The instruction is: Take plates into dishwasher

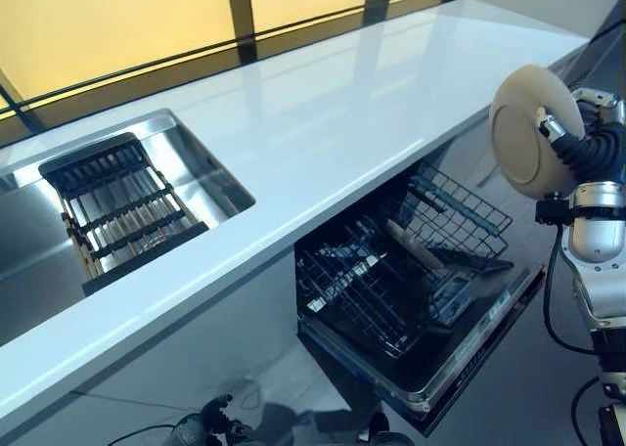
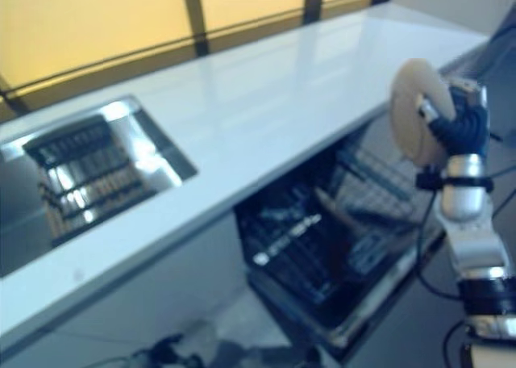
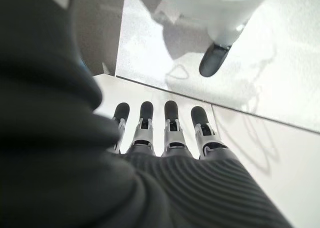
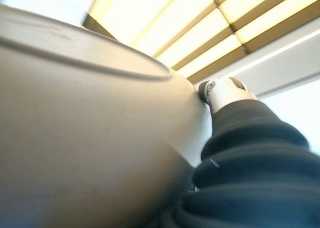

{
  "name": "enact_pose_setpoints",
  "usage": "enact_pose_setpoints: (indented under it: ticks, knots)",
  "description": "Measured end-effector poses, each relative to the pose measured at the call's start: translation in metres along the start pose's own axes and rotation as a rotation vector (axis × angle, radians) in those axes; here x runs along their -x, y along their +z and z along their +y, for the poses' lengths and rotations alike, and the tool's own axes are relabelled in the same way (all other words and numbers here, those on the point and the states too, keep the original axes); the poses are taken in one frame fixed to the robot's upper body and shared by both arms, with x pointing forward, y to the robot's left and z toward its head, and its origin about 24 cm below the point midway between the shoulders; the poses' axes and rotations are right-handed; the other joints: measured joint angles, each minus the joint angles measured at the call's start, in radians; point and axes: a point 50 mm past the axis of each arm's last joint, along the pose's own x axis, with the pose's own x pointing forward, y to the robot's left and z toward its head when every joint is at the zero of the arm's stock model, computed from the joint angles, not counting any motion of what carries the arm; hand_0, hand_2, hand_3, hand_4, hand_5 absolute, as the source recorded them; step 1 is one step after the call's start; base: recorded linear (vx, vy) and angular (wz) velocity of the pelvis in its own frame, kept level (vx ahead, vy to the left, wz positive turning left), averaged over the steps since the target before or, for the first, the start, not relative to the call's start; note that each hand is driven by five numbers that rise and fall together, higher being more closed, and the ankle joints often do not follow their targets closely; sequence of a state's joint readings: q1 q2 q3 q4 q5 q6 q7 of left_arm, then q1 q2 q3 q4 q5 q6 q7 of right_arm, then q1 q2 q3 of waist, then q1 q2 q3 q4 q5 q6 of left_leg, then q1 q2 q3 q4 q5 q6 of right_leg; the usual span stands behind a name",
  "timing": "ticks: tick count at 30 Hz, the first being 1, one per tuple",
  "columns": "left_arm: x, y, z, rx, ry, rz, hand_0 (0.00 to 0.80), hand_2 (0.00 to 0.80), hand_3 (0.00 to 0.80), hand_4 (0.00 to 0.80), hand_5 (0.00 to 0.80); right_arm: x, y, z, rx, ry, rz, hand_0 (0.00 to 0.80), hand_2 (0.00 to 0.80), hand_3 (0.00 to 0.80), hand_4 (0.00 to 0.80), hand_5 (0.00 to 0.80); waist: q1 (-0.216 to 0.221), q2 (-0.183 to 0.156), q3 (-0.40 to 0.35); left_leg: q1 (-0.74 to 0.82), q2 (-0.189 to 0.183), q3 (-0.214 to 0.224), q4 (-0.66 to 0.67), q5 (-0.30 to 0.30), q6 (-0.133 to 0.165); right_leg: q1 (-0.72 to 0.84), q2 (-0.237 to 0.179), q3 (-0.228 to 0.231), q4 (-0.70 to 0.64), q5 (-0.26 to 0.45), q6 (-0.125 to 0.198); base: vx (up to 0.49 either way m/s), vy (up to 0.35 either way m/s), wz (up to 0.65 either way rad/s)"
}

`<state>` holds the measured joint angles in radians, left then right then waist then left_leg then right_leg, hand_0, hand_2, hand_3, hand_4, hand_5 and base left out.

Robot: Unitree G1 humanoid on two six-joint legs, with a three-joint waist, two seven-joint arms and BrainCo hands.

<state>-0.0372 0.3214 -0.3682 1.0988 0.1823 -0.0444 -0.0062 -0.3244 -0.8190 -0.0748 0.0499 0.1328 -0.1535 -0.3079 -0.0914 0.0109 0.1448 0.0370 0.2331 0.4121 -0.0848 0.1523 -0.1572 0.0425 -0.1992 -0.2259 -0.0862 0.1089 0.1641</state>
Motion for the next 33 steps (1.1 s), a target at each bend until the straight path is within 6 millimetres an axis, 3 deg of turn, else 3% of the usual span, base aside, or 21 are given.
enact_pose_setpoints:
  ticks: [7, 12, 18, 24, 33]
  knots:
    - [-0.003, 0.013, -0.006, 0.01, -0.012, -0.031, 0.0, 0.0, 0.0, 0.0, 0.0, 0.014, -0.012, 0.015, -0.033, 0.161, 0.065, 0.8, 0.8, 0.8, 0.8, 0.8, -0.036, 0.049, 0.0, -0.014, -0.009, 0.015, -0.001, 0.0, 0.0, -0.028, -0.009, 0.018, -0.002, 0.005, 0.005, -0.032, 0.05, -0.06]
    - [-0.004, 0.02, -0.006, 0.014, -0.007, -0.045, 0.0, 0.0, 0.0, 0.0, 0.0, 0.045, -0.03, 0.039, -0.126, 0.315, 0.186, 0.8, 0.8, 0.8, 0.8, 0.8, -0.04, 0.047, 0.003, -0.015, -0.012, 0.019, -0.002, -0.001, 0.001, -0.032, -0.012, 0.021, -0.003, 0.005, 0.006, -0.004, 0.007, -0.01]
    - [-0.004, 0.018, -0.007, 0.016, -0.008, -0.031, 0.0, 0.0, 0.0, 0.0, 0.0, 0.076, -0.036, 0.063, -0.235, 0.451, 0.253, 0.8, 0.8, 0.8, 0.8, 0.8, -0.056, 0.041, 0.012, -0.022, -0.013, 0.019, -0.003, -0.001, 0.001, -0.039, -0.014, 0.02, -0.004, 0.005, 0.007, -0.006, 0.002, 0.0]
    - [-0.005, 0.023, -0.005, 0.018, 0.01, -0.043, 0.0, 0.0, 0.0, 0.0, 0.0, 0.089, -0.032, 0.083, -0.285, 0.554, 0.259, 0.8, 0.8, 0.8, 0.8, 0.8, -0.06, 0.04, 0.03, -0.034, -0.014, 0.018, -0.002, 0.001, 0.002, -0.051, -0.014, 0.02, -0.004, 0.009, 0.007, -0.005, 0.001, 0.0]
    - [-0.006, 0.028, -0.004, 0.022, 0.018, -0.055, 0.0, 0.0, 0.0, 0.0, 0.0, 0.099, -0.029, 0.101, -0.337, 0.571, 0.277, 0.8, 0.8, 0.8, 0.8, 0.8, -0.056, 0.052, 0.053, -0.033, -0.016, 0.014, -0.002, 0.002, 0.002, -0.047, -0.016, 0.015, -0.004, 0.009, 0.007, 0.008, 0.004, 0.0]
